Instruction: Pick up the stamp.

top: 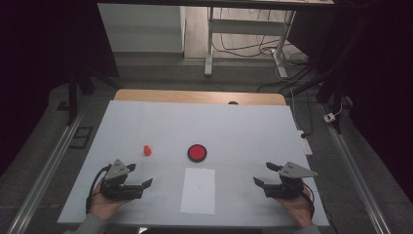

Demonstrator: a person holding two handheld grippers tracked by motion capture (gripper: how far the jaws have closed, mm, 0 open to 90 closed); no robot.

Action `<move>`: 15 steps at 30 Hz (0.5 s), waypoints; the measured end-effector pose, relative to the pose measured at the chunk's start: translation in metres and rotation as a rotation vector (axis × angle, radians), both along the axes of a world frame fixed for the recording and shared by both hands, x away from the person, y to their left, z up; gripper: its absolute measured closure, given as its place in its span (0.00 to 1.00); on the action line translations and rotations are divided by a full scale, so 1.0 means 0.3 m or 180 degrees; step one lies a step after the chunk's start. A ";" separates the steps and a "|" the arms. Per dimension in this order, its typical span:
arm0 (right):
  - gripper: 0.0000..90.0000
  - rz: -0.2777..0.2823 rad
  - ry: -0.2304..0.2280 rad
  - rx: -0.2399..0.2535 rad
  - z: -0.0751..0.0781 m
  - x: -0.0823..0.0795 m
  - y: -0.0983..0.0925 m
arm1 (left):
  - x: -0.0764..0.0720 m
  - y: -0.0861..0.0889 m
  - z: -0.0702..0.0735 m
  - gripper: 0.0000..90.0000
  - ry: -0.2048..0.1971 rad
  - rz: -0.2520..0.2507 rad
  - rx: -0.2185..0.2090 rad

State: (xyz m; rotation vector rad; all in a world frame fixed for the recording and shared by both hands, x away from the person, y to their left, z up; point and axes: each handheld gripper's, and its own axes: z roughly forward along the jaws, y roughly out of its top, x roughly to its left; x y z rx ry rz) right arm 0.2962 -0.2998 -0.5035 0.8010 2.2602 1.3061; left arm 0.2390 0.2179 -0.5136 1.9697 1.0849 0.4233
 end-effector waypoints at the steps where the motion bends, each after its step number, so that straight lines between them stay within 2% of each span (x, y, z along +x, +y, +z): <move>1: 0.26 0.0000 0.0000 0.0000 0.000 0.000 0.000 | 0.000 0.000 0.000 0.18 -0.0003 0.0001 0.0006; 15: 0.27 0.0045 0.0047 -0.0045 -0.009 0.005 0.009 | 0.013 -0.002 0.021 0.18 -0.0054 0.0014 0.0012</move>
